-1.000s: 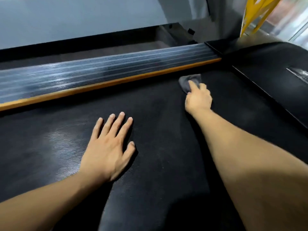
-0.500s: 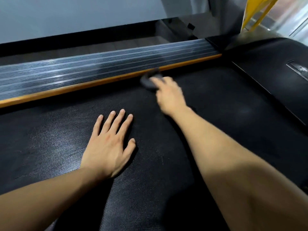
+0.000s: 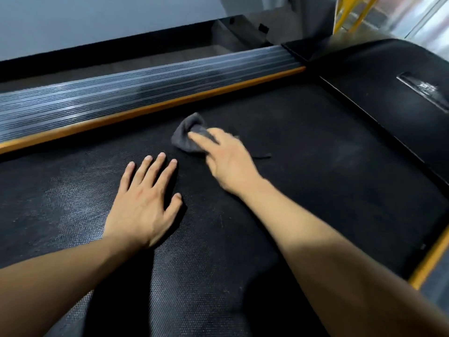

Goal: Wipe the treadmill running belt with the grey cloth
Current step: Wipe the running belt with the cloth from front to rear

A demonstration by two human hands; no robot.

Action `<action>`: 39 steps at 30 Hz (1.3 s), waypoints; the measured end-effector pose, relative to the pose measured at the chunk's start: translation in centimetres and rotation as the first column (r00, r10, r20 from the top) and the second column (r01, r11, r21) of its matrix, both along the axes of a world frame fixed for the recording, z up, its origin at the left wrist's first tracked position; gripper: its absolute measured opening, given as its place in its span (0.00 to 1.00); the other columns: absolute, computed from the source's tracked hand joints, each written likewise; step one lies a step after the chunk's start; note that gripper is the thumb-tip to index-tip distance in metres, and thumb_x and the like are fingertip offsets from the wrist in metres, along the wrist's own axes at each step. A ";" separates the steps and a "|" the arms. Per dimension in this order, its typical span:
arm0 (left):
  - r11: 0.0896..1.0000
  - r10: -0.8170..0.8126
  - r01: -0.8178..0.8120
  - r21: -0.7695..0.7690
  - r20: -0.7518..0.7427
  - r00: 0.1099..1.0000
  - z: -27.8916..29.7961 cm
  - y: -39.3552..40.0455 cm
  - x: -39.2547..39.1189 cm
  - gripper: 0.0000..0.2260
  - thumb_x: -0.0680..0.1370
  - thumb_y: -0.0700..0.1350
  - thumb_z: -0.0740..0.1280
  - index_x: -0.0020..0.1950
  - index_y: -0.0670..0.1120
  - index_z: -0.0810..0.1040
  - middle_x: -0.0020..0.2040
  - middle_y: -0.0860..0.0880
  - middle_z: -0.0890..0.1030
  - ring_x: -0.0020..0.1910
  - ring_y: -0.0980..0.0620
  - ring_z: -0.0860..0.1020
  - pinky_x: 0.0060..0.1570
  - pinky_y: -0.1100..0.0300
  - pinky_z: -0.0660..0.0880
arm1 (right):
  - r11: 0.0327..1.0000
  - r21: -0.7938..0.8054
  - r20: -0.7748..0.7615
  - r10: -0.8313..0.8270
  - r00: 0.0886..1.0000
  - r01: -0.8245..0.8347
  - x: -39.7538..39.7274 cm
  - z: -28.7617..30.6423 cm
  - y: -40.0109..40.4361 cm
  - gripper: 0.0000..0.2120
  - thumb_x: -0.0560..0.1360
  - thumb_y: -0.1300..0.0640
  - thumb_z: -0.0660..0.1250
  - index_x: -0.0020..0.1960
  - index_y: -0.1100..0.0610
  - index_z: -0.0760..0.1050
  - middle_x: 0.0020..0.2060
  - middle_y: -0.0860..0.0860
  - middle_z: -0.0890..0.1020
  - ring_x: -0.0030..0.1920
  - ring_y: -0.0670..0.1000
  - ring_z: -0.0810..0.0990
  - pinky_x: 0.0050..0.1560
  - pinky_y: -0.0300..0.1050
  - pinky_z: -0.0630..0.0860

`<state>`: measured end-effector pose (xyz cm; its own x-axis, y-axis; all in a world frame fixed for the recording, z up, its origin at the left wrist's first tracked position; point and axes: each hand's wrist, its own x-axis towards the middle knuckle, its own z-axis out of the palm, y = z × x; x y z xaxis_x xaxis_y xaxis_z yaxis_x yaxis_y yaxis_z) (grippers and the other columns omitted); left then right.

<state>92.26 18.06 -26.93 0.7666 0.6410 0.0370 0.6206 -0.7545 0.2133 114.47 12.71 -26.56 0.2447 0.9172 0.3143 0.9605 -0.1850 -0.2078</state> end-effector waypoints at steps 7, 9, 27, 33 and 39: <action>1.000 0.003 -0.003 0.014 0.033 0.999 0.1 -0.3 0.3 0.32 0.80 0.61 0.49 0.83 0.50 0.54 0.84 0.49 0.53 0.83 0.49 0.48 0.81 0.45 0.44 | 0.811 -0.258 -0.064 -0.556 0.829 0.525 13.1 2.2 -7.0 0.25 0.81 0.57 0.59 0.78 0.50 0.62 0.71 0.60 0.65 0.66 0.64 0.69 0.67 0.59 0.67; 1.000 0.015 -0.015 0.016 0.037 0.999 0.0 -0.3 0.2 0.34 0.80 0.61 0.48 0.83 0.47 0.52 0.84 0.48 0.51 0.83 0.50 0.48 0.81 0.45 0.45 | 0.868 -0.148 -0.053 -0.486 0.873 0.474 9.7 1.7 -6.7 0.25 0.78 0.59 0.61 0.75 0.53 0.68 0.67 0.62 0.70 0.61 0.66 0.73 0.63 0.59 0.70; 0.999 0.024 -0.025 0.030 0.016 1.000 -0.2 0.0 0.4 0.33 0.80 0.57 0.44 0.83 0.43 0.52 0.84 0.46 0.51 0.83 0.51 0.48 0.81 0.48 0.42 | 0.857 -0.200 -0.076 -0.496 0.865 0.474 9.4 1.9 -8.7 0.25 0.81 0.57 0.57 0.78 0.51 0.60 0.72 0.59 0.65 0.67 0.64 0.68 0.68 0.59 0.64; 0.999 0.027 -0.027 0.027 0.004 1.000 -0.1 0.0 0.4 0.33 0.80 0.57 0.44 0.83 0.42 0.52 0.84 0.45 0.52 0.83 0.49 0.49 0.81 0.48 0.43 | 0.979 -0.027 -0.090 -0.203 0.975 0.202 -4.0 0.6 -9.1 0.27 0.72 0.58 0.60 0.71 0.54 0.72 0.63 0.62 0.75 0.58 0.65 0.76 0.61 0.59 0.73; 1.000 0.011 -0.011 0.015 0.000 1.000 0.2 -0.1 0.3 0.33 0.80 0.55 0.45 0.82 0.42 0.54 0.83 0.44 0.54 0.82 0.47 0.52 0.81 0.48 0.44 | 0.989 -0.055 -0.040 -0.137 0.990 0.134 -3.5 0.5 -11.4 0.29 0.72 0.60 0.61 0.74 0.51 0.69 0.65 0.60 0.74 0.61 0.63 0.75 0.63 0.56 0.72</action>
<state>92.61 17.94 -26.77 0.7593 0.6491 0.0468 0.6292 -0.7505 0.2021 111.00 1.32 -26.05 0.3803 0.8896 0.2529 0.9160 -0.3246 -0.2359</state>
